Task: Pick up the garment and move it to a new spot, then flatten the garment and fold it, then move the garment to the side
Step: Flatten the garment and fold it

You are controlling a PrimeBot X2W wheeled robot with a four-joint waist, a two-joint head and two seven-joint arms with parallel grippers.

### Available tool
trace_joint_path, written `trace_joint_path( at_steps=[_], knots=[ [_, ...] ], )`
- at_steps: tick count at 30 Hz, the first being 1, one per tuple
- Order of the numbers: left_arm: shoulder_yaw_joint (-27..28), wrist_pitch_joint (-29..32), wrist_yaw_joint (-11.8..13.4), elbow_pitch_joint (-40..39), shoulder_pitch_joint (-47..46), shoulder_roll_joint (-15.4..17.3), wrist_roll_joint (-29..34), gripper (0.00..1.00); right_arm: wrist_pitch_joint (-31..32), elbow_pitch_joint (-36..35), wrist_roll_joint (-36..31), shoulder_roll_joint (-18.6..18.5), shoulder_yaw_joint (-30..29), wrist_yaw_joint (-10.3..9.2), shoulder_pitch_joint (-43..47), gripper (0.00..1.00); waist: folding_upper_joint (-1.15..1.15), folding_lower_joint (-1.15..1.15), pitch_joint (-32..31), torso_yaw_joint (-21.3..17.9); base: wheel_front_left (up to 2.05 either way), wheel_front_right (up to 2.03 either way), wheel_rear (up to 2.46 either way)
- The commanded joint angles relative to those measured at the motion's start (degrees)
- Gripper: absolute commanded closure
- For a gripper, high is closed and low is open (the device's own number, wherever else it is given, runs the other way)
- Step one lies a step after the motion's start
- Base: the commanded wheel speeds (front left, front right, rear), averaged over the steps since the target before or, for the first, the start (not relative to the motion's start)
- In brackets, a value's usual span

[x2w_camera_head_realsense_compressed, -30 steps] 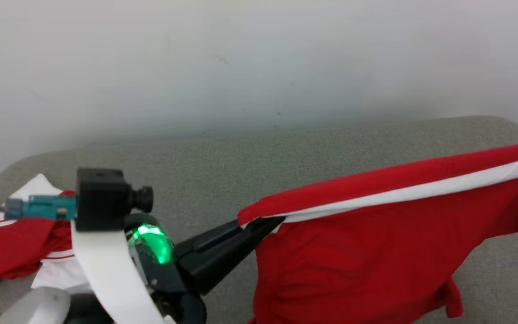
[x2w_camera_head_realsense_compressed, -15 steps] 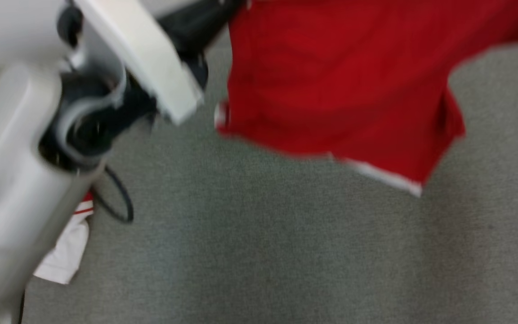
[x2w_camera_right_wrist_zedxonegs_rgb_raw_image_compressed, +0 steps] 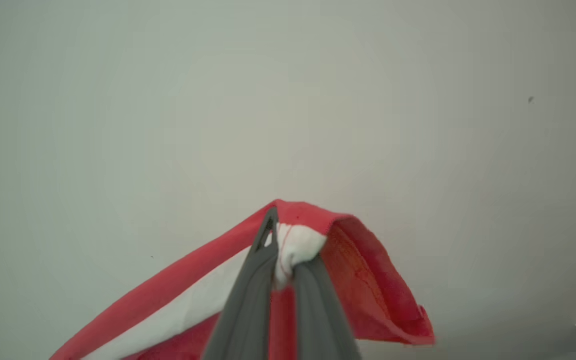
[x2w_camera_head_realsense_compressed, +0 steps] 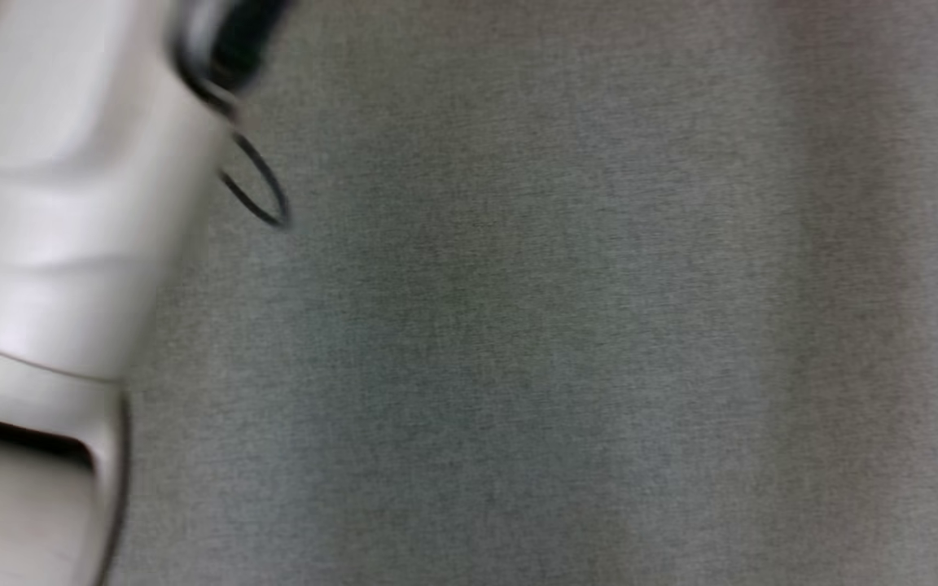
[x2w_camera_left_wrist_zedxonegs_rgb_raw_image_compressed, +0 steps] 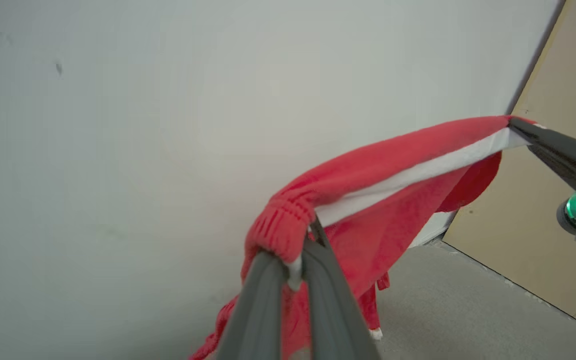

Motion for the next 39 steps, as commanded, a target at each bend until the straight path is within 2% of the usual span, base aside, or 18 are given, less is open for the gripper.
trace_joint_path(
  at_steps=[1, 7, 10, 15, 23, 27, 31, 35, 39],
  knots=[
    [-0.8, -2.1, -0.6, 1.4, 2.5, -1.1, -0.4, 1.00, -0.8, -1.0, 1.2, -0.2, 0.3, 0.02, 3.9, 1.00, 0.00, -0.03, 0.4, 0.9, 0.00, 0.00, 0.00],
    [-8.8, -7.9, -1.7, 1.1, 14.6, -3.1, -1.2, 1.00, -1.4, -9.1, 5.7, -4.4, 2.0, 0.03, 25.1, 1.00, 0.00, -0.03, -3.0, 2.4, 0.00, 0.00, 0.00],
    [-12.6, -9.2, -1.7, -1.9, 23.3, -1.3, -2.8, 1.00, -1.6, -12.8, 7.8, -6.0, 1.9, 0.02, 38.3, 1.00, 0.00, -0.03, -6.3, 2.8, 0.00, 0.00, 0.00],
    [-15.0, -10.1, -0.7, -7.2, 37.6, 2.2, -5.1, 1.00, -0.2, -18.5, 9.9, -8.3, 1.7, -0.03, 56.6, 1.00, 0.00, -0.03, -11.4, 2.7, 0.00, 0.00, 0.00],
    [-16.5, -10.3, 4.4, -15.0, 58.3, 5.6, -11.0, 1.00, 2.7, -20.4, 9.4, -11.2, 2.6, -0.08, 76.3, 1.00, 0.00, -0.03, -21.2, 2.0, 0.00, 0.00, 0.00],
    [-17.4, -9.5, 8.3, -20.6, 68.4, 7.7, -14.2, 1.00, 4.9, -22.6, 10.2, -11.7, 2.8, -0.10, 86.2, 1.00, 0.00, -0.03, -25.8, 1.5, 0.00, 0.00, 0.00],
    [-18.2, -8.0, 12.9, -28.3, 75.1, 11.0, -15.3, 1.00, 6.6, -27.0, 12.0, -11.7, 2.1, -0.10, 94.0, 1.00, 0.00, -0.03, -27.8, 1.8, 0.00, 0.00, 0.00],
    [-18.2, -6.4, 16.3, -35.6, 77.8, 13.6, -16.0, 1.00, 7.6, -32.0, 13.3, -11.7, -0.3, -0.11, 97.0, 1.00, 0.00, -0.03, -27.9, 2.5, 0.00, 0.00, 0.00],
    [-16.7, -4.7, 17.6, -40.5, 76.8, 13.9, -18.2, 1.00, 10.1, -34.7, 13.6, -12.0, -1.8, -0.10, 93.4, 1.00, 0.00, -0.03, -26.3, 3.9, 0.00, 0.00, 0.00]
  ],
)
